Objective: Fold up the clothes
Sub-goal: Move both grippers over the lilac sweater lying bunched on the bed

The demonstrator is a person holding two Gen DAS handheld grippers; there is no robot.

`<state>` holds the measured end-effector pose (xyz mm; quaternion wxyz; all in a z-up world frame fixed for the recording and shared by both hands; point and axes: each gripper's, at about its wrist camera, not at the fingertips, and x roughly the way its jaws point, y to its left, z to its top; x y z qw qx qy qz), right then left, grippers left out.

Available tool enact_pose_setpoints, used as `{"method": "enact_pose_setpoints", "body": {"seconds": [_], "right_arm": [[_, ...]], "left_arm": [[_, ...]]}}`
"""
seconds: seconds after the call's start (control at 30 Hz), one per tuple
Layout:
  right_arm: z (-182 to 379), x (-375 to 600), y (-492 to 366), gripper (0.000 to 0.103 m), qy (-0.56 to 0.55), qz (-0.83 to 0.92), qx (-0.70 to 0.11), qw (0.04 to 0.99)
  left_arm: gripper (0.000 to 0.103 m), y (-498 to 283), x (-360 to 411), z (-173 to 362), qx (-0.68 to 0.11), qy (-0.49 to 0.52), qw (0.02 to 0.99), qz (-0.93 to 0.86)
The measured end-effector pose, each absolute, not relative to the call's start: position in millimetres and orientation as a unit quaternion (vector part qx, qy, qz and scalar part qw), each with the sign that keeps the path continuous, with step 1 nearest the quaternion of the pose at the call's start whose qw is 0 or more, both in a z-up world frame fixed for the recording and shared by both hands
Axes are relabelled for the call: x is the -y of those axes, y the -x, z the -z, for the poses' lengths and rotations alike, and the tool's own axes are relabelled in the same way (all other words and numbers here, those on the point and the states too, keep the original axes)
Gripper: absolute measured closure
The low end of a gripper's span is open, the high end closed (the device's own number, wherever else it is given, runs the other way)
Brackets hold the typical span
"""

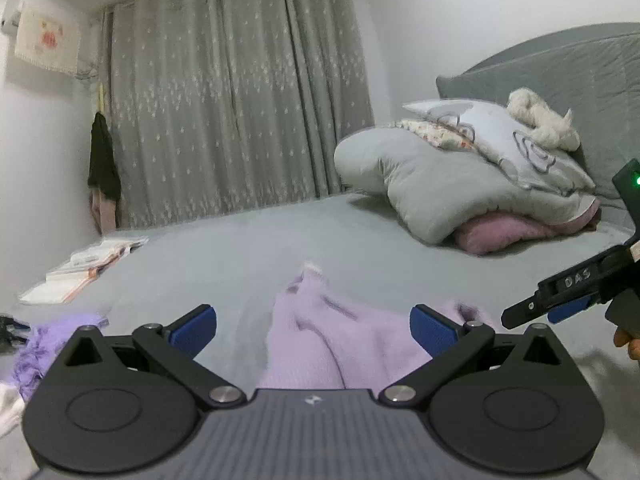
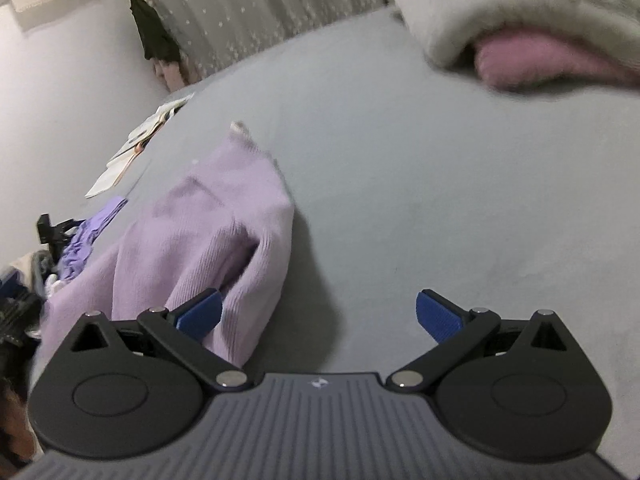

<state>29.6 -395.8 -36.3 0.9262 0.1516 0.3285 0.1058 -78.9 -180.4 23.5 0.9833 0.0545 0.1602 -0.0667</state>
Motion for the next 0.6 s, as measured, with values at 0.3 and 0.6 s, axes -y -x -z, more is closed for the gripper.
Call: {"method": "enact_pose_setpoints", "body": {"seconds": [0.3, 0.6], "right_arm": [[7.6, 400.0, 16.2, 0.000, -0.062, -0.063, -0.141, 0.986], [12.2, 412.8, 2.9, 0.000, -0.113, -0.092, -0.171, 0.974]], "left_arm": [[0.001, 115.8, 255.4, 63.5, -0.260, -0.069, 0.954, 0.129], [0.001, 54.9, 187.1, 70.1, -0.314, 0.158, 0.931, 0.104]]}}
